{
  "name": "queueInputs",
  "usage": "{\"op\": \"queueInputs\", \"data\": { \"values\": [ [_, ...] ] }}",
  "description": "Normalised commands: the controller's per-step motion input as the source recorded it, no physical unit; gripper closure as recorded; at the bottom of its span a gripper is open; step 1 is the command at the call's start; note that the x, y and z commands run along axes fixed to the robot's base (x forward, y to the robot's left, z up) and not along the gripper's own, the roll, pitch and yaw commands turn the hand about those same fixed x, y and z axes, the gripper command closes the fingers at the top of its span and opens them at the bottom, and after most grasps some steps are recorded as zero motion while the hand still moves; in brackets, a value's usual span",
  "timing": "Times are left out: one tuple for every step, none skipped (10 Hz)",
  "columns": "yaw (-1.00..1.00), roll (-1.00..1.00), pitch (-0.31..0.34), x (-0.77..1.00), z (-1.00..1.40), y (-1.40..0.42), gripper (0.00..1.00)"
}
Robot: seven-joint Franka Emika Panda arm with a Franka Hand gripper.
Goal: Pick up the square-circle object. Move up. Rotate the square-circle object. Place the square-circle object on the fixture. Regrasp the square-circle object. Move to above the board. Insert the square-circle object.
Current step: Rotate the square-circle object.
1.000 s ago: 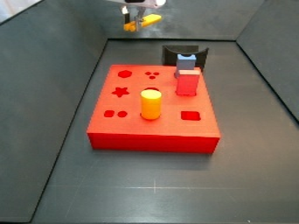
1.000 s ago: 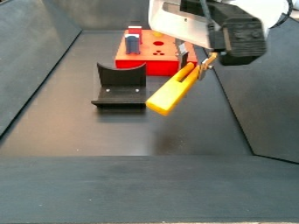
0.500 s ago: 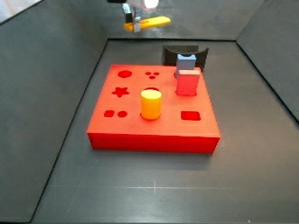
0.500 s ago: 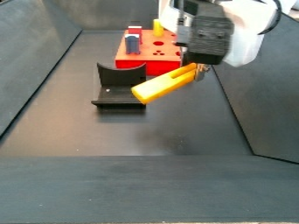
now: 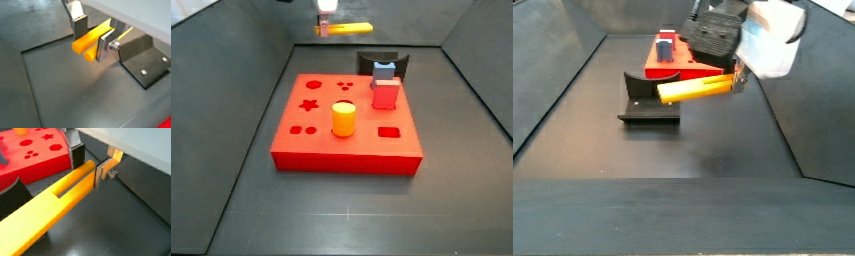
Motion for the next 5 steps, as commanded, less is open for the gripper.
{"op": "queueInputs", "data": {
  "values": [
    [-1.0, 0.0, -0.004, 0.02, -0.01, 0.01, 1.0],
    [-1.0, 0.0, -0.004, 0.02, -0.01, 0.01, 1.0],
    [-1.0, 0.0, -0.004, 0.02, -0.01, 0.01, 1.0],
    [-1.0, 0.0, -0.005, 0.02, -0.01, 0.01, 1.0],
    [-1.0, 0.0, -0.005, 0.02, -0.01, 0.01, 1.0]
  ]
}}
